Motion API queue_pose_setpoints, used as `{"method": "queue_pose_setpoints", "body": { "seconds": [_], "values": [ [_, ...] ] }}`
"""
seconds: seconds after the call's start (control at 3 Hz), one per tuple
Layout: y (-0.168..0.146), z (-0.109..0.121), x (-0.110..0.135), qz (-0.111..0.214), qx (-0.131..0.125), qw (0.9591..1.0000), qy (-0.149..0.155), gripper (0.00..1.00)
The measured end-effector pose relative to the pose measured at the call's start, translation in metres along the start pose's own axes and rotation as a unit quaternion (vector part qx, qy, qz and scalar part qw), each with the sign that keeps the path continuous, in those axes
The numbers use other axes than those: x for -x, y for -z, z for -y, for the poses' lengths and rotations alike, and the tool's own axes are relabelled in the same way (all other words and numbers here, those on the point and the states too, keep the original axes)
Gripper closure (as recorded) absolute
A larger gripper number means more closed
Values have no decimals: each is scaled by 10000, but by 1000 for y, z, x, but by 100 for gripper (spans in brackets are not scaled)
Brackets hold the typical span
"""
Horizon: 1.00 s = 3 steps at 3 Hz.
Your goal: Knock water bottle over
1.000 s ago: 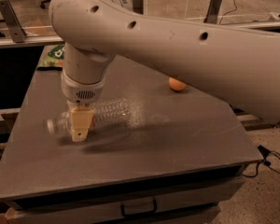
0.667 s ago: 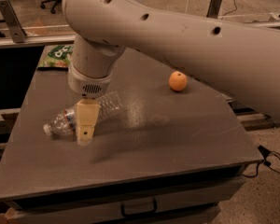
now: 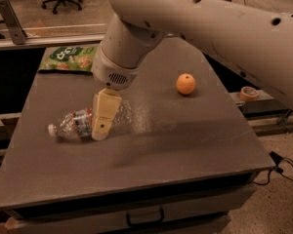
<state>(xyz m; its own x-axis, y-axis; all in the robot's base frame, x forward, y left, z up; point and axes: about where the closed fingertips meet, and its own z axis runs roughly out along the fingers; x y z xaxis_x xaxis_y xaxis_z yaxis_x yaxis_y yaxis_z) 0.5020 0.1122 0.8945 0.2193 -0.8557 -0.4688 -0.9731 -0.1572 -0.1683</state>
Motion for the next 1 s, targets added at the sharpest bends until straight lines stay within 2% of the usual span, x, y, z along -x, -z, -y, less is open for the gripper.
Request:
{"method": "queue_pose_setpoints", "body": {
  "seconds": [0.33, 0.67, 1.0],
  "values": [
    [27, 8, -30, 513, -80, 9974, -499, 0],
    [67, 18, -72, 987, -236, 9899, -985, 0],
    [142, 42, -133, 1547, -631, 9753, -1443, 0]
  ]
}}
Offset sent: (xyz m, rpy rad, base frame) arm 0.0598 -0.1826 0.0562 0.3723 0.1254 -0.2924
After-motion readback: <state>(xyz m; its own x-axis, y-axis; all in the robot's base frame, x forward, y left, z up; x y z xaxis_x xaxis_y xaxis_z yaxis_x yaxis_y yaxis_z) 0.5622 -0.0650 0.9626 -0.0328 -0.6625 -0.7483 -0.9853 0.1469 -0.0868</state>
